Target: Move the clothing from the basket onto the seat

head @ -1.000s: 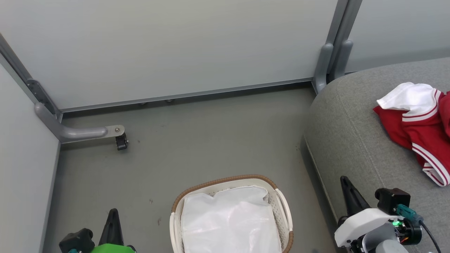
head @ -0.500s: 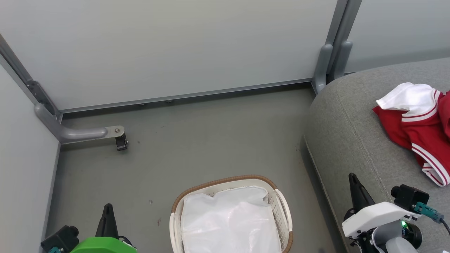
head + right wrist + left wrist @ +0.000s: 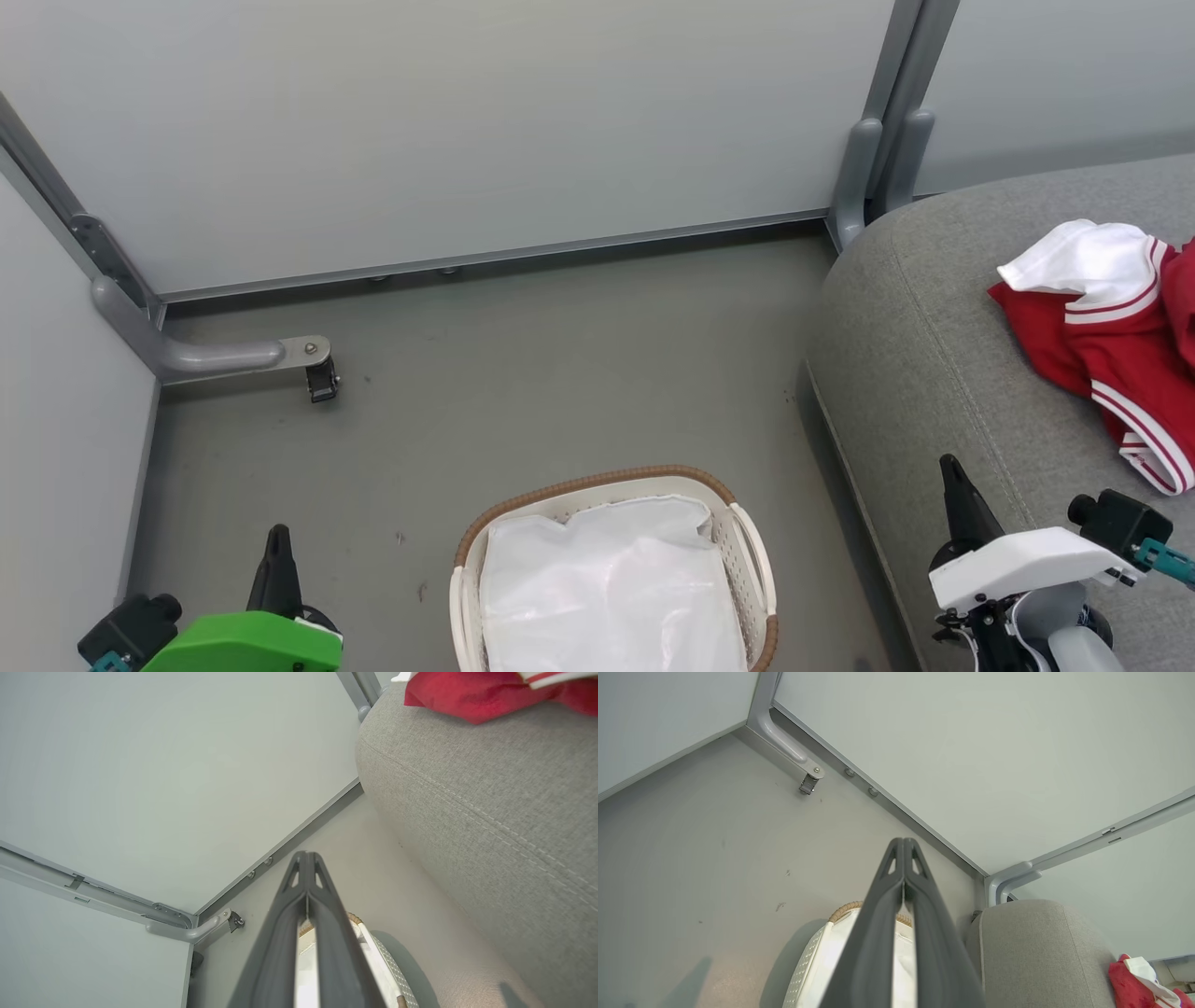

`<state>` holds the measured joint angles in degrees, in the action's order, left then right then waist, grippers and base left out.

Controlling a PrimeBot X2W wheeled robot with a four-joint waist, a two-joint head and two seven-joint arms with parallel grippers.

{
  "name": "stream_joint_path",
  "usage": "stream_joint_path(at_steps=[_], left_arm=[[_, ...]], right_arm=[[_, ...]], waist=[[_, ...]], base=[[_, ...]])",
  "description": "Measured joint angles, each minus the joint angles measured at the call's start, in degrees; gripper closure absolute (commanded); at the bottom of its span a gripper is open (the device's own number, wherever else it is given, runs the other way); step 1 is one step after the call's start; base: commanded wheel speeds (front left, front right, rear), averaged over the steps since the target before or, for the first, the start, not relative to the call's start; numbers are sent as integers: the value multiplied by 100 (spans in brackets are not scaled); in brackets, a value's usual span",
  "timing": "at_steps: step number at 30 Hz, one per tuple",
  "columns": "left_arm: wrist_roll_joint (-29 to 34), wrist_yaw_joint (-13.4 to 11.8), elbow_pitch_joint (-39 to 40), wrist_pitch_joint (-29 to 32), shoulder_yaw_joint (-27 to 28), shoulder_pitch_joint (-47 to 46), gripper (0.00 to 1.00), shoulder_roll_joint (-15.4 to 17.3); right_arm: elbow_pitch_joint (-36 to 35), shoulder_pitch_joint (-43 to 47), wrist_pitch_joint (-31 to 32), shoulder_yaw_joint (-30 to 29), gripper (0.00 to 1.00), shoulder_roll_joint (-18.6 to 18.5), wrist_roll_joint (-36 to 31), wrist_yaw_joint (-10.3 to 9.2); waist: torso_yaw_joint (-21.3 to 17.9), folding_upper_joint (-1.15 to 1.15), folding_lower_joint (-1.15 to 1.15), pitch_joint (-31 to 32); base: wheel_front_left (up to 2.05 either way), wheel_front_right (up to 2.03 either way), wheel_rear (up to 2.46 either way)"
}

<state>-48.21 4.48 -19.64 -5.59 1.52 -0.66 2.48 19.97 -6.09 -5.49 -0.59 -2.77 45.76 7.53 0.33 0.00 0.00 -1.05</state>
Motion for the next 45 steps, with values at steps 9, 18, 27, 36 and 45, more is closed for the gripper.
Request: stream_joint_path(at_steps=[9,18,27,36,45], left_arm=[[-616,33,79,168,59,-65,100,1],[-1205,64,147,334,132,-126,100,2],[-1722,107,220,466,193,-196,100,3],[-2202,149,274,610,240,-247,100,5],[-2668,164,327,738,296,-299,100,9]], right_arm=[[-88,0,174,-81,100,0,649,0],[-160,-1,327,-160,100,0,1249,0],[-232,-1,472,-234,100,0,1819,-1],[-293,-1,601,-297,100,0,2317,-1],[-357,-2,726,-360,100,0,2806,-1]], waist=[[-3,0,0,9],[-7,0,0,18],[-10,0,0,27],[-14,0,0,36],[-17,0,0,45]], base=[[0,0,0],[0,0,0],[0,0,0],[0,0,0],[0,0,0]])
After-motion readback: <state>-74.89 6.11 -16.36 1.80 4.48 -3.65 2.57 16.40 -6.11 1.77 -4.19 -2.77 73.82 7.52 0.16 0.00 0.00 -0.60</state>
